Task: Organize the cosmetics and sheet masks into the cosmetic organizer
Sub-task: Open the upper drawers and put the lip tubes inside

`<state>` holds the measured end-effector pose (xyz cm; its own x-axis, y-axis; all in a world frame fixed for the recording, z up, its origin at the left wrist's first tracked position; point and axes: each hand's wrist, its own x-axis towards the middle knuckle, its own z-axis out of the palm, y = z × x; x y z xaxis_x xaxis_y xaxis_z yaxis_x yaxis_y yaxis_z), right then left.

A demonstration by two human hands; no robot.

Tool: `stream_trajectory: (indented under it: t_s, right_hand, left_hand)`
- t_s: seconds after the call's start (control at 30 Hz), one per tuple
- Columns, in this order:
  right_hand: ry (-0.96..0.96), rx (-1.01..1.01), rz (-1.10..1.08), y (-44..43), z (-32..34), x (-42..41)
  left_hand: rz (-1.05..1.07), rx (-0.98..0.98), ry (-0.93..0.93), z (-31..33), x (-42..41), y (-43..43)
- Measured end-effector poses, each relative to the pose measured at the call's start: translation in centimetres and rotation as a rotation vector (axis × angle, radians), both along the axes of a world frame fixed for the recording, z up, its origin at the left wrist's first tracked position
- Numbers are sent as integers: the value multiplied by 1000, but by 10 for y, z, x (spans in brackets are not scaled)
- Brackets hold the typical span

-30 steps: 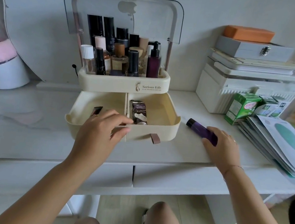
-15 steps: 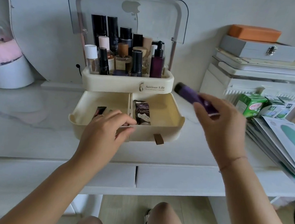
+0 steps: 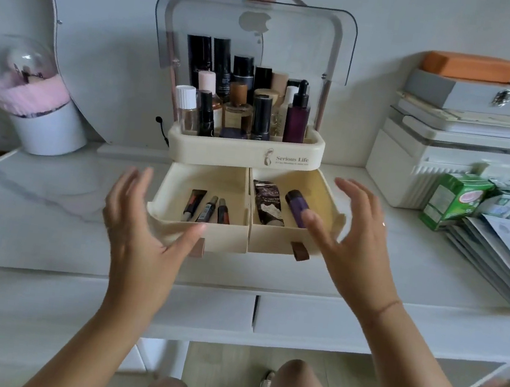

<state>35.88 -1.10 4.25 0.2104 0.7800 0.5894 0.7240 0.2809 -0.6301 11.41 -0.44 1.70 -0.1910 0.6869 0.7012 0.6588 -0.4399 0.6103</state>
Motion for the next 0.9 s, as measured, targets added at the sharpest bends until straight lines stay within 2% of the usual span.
stream_trajectory:
  t_s: [0.07,0.13,0.27,0.53,0.77,0.9]
  right_hand:
    - [191,-88,108,-6,-19,8]
    - [335,-205,215,-4,-33,11]
    - [414,-239,371,20,-43,14]
    - [409,-208,418,83,-21,6]
    - [409,-177,372,116,-26,3]
    - [424,-154,263,126,-32,2]
  left_hand:
    - [-48,-238,-213,-9,-5,1]
    - [-140,-368,-327,-17,-5,6]
    - [-244,-357,-352,-21,-4,22]
    - [-147,-401,-288,-16,-4,87]
    - [-121,-379,-311,-30,-2,117]
    - [-103,-337,-313,-40,-5,124]
